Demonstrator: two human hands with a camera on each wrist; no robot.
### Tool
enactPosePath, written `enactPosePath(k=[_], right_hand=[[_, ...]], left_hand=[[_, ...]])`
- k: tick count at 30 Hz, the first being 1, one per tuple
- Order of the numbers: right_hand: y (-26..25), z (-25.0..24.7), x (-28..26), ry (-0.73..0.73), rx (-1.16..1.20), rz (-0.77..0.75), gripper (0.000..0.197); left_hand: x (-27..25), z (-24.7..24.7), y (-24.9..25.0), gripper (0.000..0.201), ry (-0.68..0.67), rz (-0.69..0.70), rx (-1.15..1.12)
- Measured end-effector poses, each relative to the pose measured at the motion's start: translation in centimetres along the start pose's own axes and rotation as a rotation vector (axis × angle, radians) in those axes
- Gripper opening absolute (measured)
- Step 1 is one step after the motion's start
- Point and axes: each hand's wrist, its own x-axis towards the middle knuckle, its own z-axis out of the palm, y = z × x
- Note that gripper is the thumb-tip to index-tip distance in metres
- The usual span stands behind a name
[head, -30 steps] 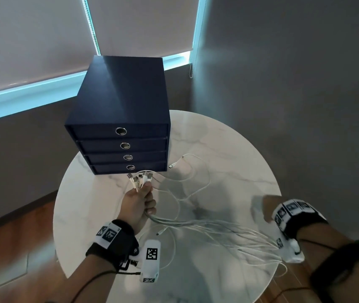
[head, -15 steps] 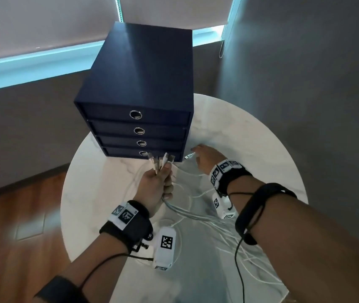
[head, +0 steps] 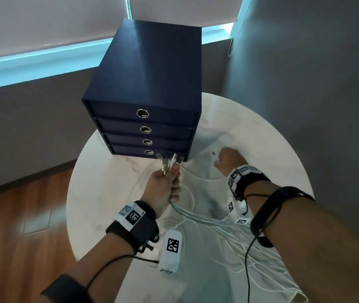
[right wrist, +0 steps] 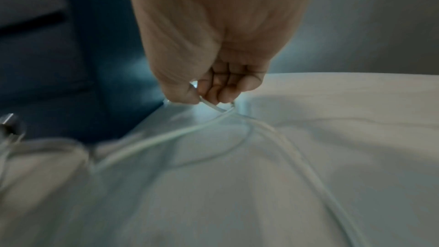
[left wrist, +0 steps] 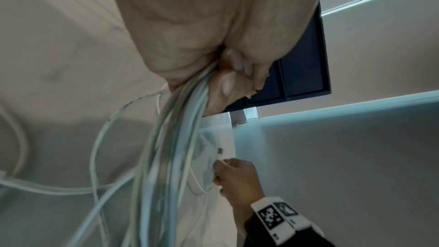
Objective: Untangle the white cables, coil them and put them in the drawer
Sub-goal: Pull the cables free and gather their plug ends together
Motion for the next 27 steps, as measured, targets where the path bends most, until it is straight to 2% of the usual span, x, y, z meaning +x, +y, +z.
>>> enactPosePath(k=[3,6,8,11,15,19,24,27], right_hand=[[2.7,-3.9,-0.8,0.229,0.311,0.162,0.017],[4.7,-8.1,-2.5,0.495,0.509,0.197,0.002],[5.5,-10.0,-3.7,0.602,0.643,0.212,0.003],[6.0,-11.3,-5.8,0.561,0.854,0.194,0.009],[5.3,-11.2,-8.6,0.433,0.721,0.104,0.026],[4.2,-10.9,-10.1,0.356,0.674,0.099,0.02],[2.7,-11.3,-11.5,0.378,0.58,0.082,0.013],[1.2,-11.9,-11.7,0.446,0.763,0.011,0.012]], left_hand=[[-0.5,0.7,0.3,0.036,-0.034,0.009,0.009],[-1.2,1.5,0.4,0.038,-0.079,0.015,0.014],[-1.8,2.1,0.5,0.039,-0.105,0.016,0.024],[-2.7,3.0,0.5,0.038,-0.146,0.02,0.033],[-3.4,4.3,0.5,0.037,-0.203,0.033,0.05],[-4.2,4.9,0.4,0.038,-0.231,0.043,0.071],[-4.8,4.9,0.3,0.039,-0.237,0.054,0.076],[-5.1,4.9,0.3,0.038,-0.231,0.063,0.078]])
